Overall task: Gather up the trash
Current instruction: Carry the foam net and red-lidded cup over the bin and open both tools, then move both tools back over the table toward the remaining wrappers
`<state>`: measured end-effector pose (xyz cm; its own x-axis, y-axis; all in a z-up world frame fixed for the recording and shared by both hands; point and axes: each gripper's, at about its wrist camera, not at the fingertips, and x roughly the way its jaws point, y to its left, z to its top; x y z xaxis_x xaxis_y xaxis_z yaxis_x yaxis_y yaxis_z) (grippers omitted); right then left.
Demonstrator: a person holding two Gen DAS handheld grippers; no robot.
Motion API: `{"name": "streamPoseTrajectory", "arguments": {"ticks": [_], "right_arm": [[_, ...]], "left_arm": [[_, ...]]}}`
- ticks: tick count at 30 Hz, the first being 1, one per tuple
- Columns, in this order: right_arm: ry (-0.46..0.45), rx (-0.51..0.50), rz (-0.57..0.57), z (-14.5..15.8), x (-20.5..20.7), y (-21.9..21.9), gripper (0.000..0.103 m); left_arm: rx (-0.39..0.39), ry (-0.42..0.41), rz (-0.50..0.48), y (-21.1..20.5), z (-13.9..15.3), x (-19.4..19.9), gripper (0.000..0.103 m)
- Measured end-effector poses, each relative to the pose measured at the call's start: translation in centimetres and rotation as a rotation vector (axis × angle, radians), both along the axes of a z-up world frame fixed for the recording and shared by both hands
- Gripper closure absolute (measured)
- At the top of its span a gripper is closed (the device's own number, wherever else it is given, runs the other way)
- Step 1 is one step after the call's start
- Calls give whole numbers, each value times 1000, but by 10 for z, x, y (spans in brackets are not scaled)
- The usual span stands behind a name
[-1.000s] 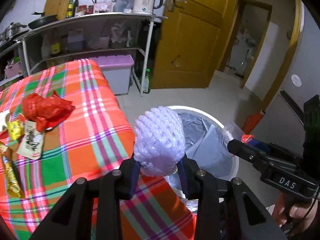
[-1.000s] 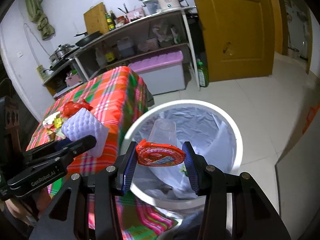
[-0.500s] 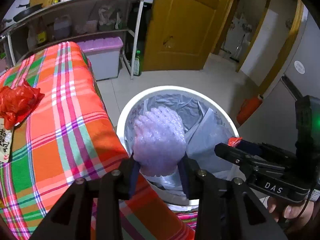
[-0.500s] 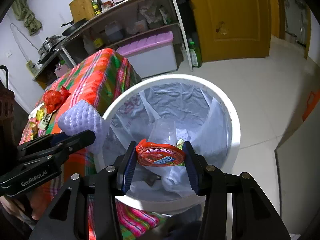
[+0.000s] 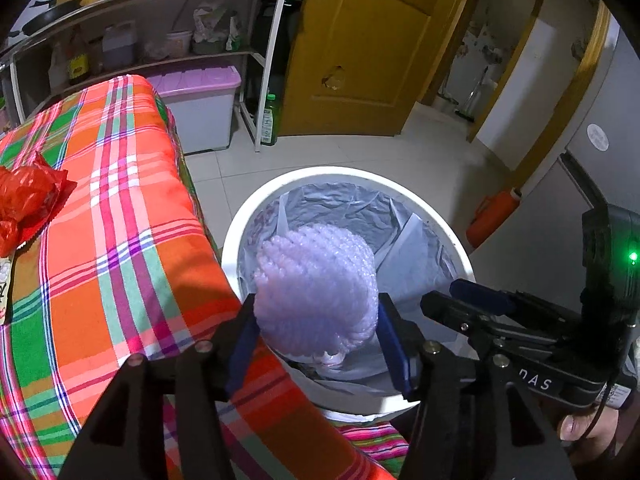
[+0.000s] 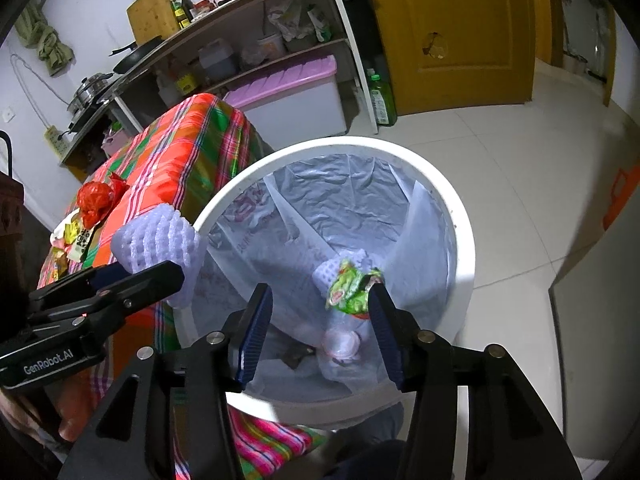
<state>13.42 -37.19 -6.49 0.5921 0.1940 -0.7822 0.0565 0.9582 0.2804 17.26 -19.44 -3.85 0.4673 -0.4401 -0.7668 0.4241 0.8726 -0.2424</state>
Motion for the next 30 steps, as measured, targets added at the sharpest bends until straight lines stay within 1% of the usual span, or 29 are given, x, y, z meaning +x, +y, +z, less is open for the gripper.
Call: {"name": "streamPoseTrajectory", "arguments": {"ticks": [6, 16, 25, 30], "right_arm": [[-32, -12, -7, 12, -6, -1, 52], [-89, -16, 8, 35, -20, 10, 52], [-176, 0, 64, 62, -33, 31, 52], [-210, 7, 100, 72, -39, 45, 52]], "left_arm": [[-23, -10, 13, 8, 5, -3, 40], [-55, -49, 55, 29, 22, -15, 39], [-71, -137, 120, 60, 42, -39, 39], [-65, -191, 161, 79, 51, -53, 39]]}}
